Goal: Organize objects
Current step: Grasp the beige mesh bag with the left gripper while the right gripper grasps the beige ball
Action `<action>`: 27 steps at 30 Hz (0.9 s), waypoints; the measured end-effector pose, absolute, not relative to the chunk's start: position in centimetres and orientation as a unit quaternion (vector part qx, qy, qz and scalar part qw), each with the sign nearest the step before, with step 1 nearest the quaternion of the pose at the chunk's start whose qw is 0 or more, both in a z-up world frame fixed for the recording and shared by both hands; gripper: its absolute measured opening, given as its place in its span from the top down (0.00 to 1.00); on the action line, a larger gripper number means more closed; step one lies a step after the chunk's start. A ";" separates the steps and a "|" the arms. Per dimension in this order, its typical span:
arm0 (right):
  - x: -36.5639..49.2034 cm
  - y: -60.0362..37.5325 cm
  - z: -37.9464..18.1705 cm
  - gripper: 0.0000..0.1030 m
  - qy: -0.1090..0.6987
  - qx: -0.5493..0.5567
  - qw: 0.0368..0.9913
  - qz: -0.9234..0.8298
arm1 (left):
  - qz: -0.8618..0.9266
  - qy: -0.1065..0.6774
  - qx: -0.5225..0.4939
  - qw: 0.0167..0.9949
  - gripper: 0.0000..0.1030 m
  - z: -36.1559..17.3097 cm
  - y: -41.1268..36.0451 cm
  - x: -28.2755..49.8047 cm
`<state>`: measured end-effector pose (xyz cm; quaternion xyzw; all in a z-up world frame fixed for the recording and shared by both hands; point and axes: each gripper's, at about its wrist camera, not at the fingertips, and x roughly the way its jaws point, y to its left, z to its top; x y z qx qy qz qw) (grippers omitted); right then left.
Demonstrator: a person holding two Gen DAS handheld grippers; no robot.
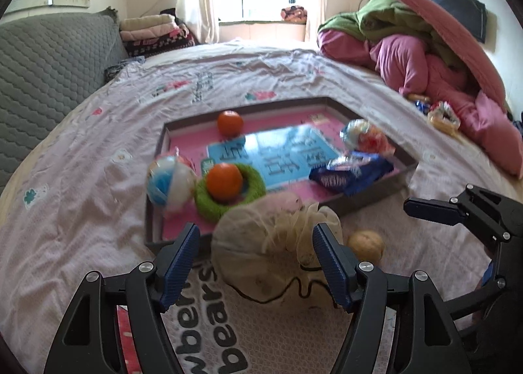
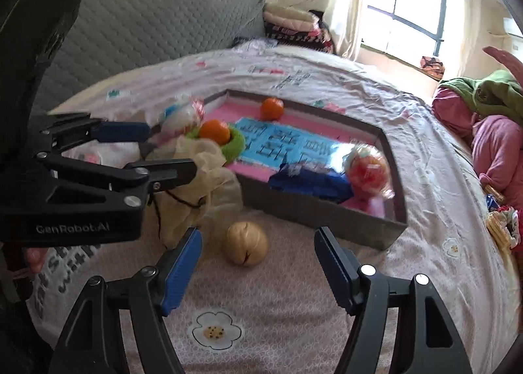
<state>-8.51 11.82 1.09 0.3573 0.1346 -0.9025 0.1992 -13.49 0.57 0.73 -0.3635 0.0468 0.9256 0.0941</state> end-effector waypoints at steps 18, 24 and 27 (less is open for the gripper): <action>-9.8 12.0 -1.3 0.70 0.123 0.386 0.193 -0.894 | 0.906 -0.008 -0.413 0.091 0.62 -3.6 -0.7 -15.6; -9.6 12.3 -0.3 0.70 0.111 0.374 0.192 -0.901 | 0.909 0.014 -0.400 0.113 0.91 -2.6 0.7 -14.9; -9.4 12.7 1.0 0.70 0.098 0.357 0.196 -0.908 | 0.914 0.019 -0.389 0.117 0.91 -1.5 1.0 -14.5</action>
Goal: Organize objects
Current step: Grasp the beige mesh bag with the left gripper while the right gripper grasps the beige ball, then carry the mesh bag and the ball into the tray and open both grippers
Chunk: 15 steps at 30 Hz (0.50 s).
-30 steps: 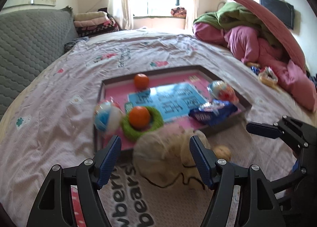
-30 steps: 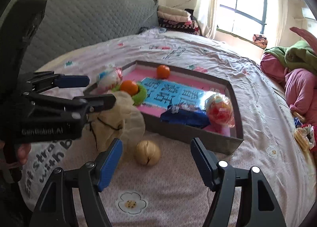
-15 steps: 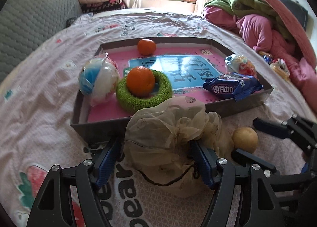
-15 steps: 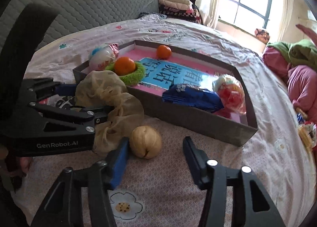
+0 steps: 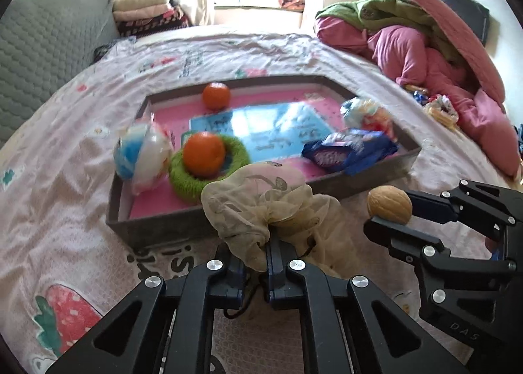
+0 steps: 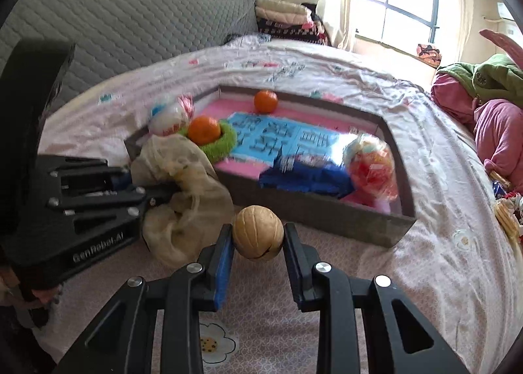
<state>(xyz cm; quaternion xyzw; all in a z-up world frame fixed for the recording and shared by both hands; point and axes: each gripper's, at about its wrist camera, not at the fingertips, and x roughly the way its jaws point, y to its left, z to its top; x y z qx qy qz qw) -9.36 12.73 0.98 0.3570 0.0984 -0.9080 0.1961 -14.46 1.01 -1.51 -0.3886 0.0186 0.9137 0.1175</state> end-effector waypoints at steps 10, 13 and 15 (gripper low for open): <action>-10.5 13.6 4.8 0.70 0.098 0.312 0.183 -0.927 | 0.930 0.010 -0.351 0.106 0.91 2.9 0.6 -15.6; -11.4 14.0 5.3 0.70 0.091 0.313 0.180 -0.928 | 0.933 0.004 -0.346 0.096 0.91 3.6 -0.1 -16.3; -12.1 14.0 5.7 0.70 0.091 0.311 0.178 -0.929 | 0.934 0.001 -0.344 0.091 0.91 3.8 -0.4 -16.7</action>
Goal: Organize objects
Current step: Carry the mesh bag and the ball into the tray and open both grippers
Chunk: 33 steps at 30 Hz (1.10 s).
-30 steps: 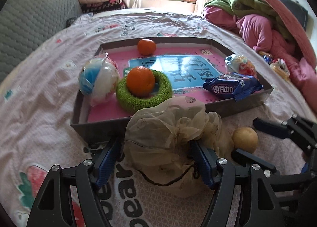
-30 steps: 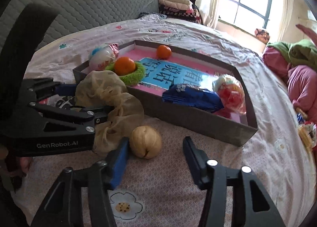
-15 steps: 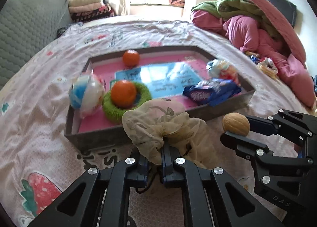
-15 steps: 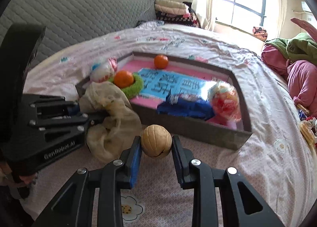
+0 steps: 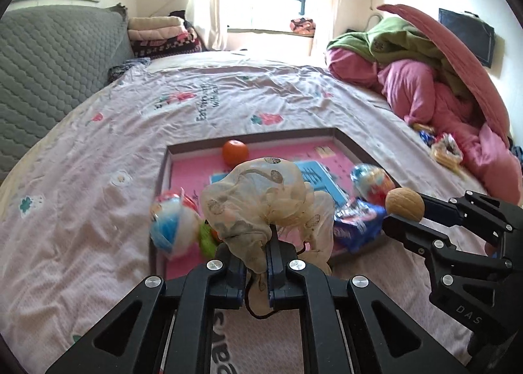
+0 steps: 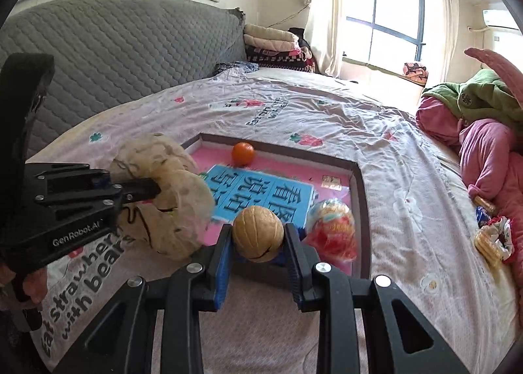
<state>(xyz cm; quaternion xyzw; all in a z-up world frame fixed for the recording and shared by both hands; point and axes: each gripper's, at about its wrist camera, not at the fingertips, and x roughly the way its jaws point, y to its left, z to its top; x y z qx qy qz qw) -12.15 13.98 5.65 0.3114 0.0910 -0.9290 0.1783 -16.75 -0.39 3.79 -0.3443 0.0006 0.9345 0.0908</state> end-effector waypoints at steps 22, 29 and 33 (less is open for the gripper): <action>-17.5 14.3 2.4 0.70 0.079 0.361 0.158 -0.916 | 0.927 0.002 -0.370 0.058 0.84 0.4 -0.4 -21.7; -17.6 14.5 2.5 0.70 0.072 0.366 0.155 -0.915 | 0.928 0.010 -0.370 0.053 0.74 0.3 -0.2 -21.6; -17.7 14.8 2.5 0.69 0.065 0.369 0.152 -0.915 | 0.925 0.010 -0.376 0.048 0.67 0.0 -0.3 -21.6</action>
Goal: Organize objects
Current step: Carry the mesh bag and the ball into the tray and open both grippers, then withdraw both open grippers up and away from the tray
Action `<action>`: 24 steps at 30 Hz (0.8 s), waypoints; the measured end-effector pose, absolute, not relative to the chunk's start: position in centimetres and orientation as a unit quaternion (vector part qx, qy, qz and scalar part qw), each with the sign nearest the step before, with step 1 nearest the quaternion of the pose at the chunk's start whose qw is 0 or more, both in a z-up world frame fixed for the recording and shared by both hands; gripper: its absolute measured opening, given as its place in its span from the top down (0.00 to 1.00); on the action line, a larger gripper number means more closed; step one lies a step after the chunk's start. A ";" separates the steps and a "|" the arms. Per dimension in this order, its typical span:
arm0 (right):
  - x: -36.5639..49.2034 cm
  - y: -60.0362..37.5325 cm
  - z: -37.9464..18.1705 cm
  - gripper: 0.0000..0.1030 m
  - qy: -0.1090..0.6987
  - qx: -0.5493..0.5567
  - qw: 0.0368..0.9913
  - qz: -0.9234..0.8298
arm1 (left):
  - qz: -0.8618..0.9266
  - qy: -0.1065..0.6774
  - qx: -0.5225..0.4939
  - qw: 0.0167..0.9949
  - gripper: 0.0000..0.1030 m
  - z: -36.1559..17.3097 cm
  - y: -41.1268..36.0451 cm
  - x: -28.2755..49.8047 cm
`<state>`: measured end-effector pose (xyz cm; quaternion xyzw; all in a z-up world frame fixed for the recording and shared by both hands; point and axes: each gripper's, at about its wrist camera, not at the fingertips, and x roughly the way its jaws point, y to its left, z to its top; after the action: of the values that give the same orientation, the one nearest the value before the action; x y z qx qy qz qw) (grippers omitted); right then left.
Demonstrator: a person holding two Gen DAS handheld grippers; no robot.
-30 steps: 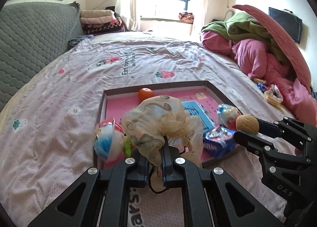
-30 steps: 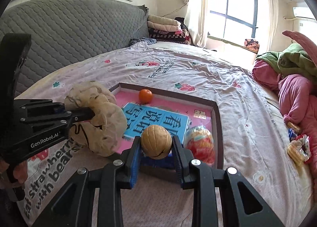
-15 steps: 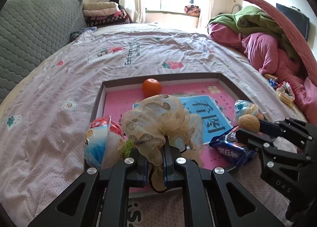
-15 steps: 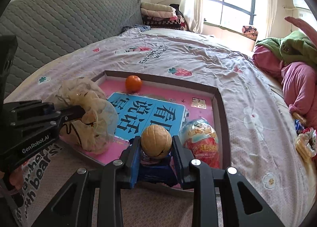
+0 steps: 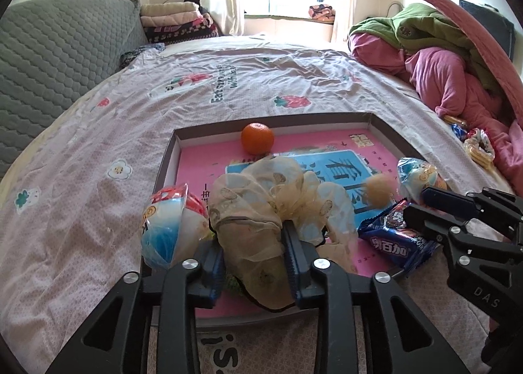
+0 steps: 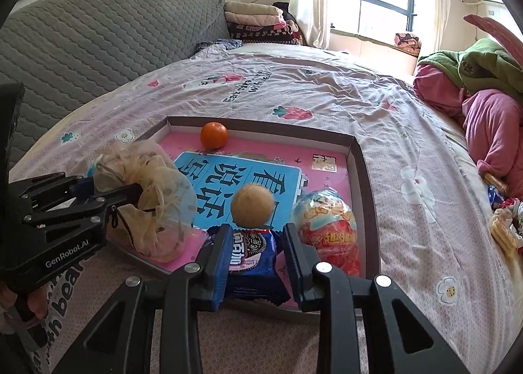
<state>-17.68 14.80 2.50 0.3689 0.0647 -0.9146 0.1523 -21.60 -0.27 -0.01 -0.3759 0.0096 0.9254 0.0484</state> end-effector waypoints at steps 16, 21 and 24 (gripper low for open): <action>-17.3 15.0 2.9 0.62 0.059 0.367 0.148 -0.917 | 0.925 0.012 -0.376 0.046 0.39 0.1 -0.1 -20.7; -16.8 15.3 3.5 0.57 0.053 0.360 0.147 -0.920 | 0.929 0.009 -0.368 0.044 0.36 1.1 -0.1 -20.0; -16.4 15.4 3.9 0.55 0.049 0.356 0.148 -0.921 | 0.931 0.009 -0.361 0.040 0.36 1.6 -0.2 -19.6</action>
<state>-16.40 15.36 3.88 0.3564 0.0486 -0.9213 0.1480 -19.57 -0.18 1.62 -0.3614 0.0087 0.9315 0.0404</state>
